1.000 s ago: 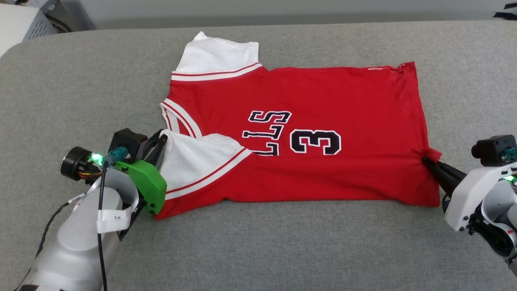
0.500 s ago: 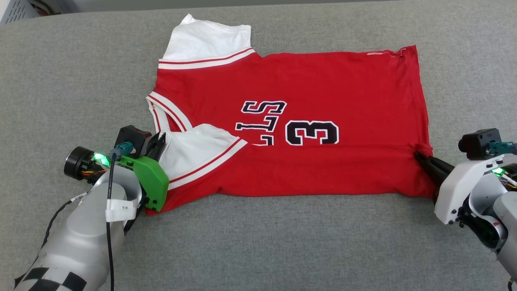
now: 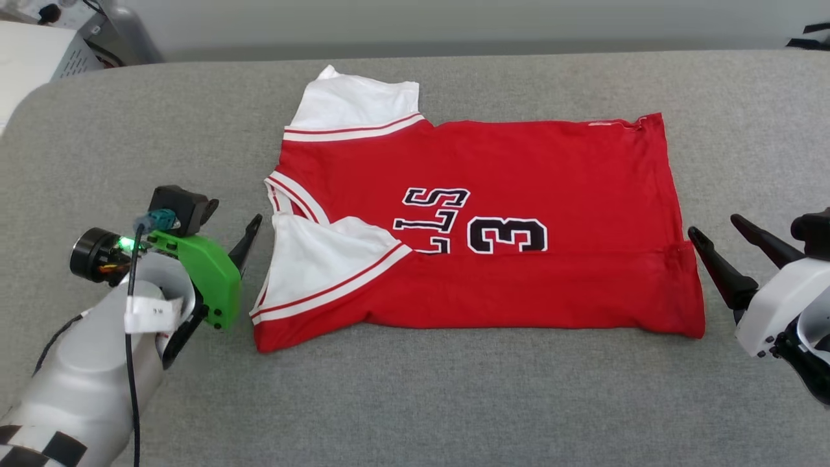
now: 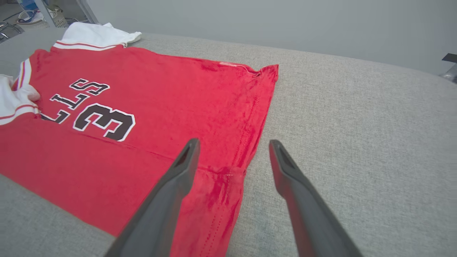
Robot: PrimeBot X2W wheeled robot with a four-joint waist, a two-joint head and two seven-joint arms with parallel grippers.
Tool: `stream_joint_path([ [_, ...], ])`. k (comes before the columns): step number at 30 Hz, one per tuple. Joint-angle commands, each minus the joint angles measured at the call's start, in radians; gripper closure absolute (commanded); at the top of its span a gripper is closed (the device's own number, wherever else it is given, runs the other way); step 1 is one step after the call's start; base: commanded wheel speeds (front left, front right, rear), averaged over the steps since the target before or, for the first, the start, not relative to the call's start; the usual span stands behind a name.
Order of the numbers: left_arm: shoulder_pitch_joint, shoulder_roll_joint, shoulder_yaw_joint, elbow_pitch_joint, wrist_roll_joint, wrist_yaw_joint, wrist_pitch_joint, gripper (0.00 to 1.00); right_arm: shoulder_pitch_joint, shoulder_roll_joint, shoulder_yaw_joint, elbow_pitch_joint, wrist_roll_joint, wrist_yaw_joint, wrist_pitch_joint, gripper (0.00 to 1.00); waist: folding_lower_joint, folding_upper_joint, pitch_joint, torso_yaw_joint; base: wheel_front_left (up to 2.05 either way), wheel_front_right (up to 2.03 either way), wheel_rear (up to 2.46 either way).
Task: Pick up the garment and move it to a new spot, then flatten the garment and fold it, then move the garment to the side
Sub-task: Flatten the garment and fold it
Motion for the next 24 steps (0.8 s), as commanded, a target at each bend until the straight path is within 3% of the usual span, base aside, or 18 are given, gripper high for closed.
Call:
stream_joint_path([
  [1, -0.029, 0.018, -0.011, -0.031, -0.033, -0.003, 0.037, 0.00, 0.024, -0.001, -0.014, -0.017, -0.012, -0.001, 0.004, 0.00, -0.0001, 0.0000, -0.038, 0.019, 0.00, 0.00, 0.00],
  [14, -0.097, 0.159, -0.149, -0.344, -0.382, -0.003, 0.702, 0.00, 0.116, 0.040, -0.121, -0.122, -0.080, -0.001, 0.099, 0.00, -0.0001, 0.0000, -0.064, 0.030, 0.00, 0.00, 0.00],
  [19, -0.084, 0.161, -0.187, -0.361, -0.428, -0.003, 0.807, 0.00, 0.126, 0.061, -0.144, -0.140, -0.094, -0.001, 0.127, 0.00, -0.0001, 0.0000, -0.051, 0.023, 0.00, 0.00, 0.00],
  [24, -0.052, 0.142, -0.211, -0.315, -0.451, -0.003, 0.827, 0.00, 0.119, 0.081, -0.148, -0.152, -0.106, -0.001, 0.145, 0.00, -0.0001, 0.0000, -0.030, 0.009, 0.00, 0.00, 0.00],
])
